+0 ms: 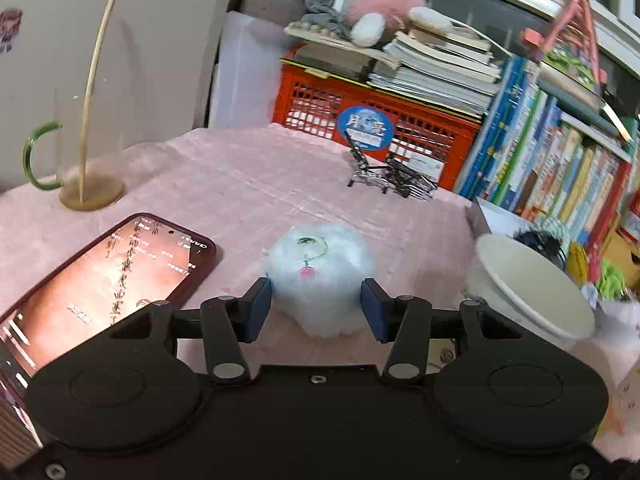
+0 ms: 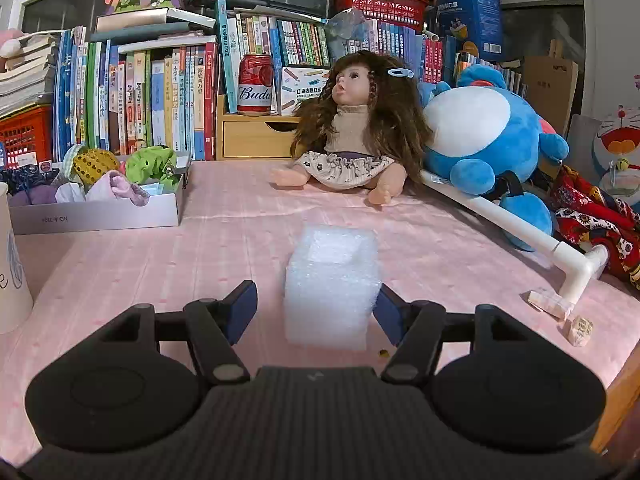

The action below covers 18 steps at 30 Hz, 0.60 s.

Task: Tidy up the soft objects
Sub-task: 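Grasp the white fluffy plush with the left gripper while the right gripper grasps the white foam block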

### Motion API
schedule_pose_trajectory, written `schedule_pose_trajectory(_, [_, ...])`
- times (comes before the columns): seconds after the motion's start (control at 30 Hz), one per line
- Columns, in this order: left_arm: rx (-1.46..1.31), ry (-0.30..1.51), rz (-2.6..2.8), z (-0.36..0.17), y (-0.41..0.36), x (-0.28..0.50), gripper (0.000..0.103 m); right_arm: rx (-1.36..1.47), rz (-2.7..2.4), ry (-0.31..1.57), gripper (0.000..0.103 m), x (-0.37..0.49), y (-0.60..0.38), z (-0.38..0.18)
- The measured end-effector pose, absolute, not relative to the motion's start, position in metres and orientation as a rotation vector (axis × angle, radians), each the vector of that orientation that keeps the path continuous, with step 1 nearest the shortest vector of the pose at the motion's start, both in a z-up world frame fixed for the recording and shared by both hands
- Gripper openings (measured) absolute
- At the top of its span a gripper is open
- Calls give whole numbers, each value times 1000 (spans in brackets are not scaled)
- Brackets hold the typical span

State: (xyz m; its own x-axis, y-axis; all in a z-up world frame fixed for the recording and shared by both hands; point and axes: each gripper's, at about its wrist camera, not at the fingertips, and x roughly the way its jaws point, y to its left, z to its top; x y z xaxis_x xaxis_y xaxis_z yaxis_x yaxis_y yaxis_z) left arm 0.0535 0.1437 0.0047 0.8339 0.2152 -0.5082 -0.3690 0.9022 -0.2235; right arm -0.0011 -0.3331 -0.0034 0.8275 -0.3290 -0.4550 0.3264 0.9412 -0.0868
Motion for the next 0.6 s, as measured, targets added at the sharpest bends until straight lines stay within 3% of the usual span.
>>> schedule_pose_trajectory(0.3, [-401, 487, 321, 1, 151, 58, 49, -19, -344, 488, 73, 3, -329, -4])
schedule_pose_trajectory(0.6, [-420, 478, 296, 0, 148, 44, 30, -27, -333, 482, 70, 7, -323, -1])
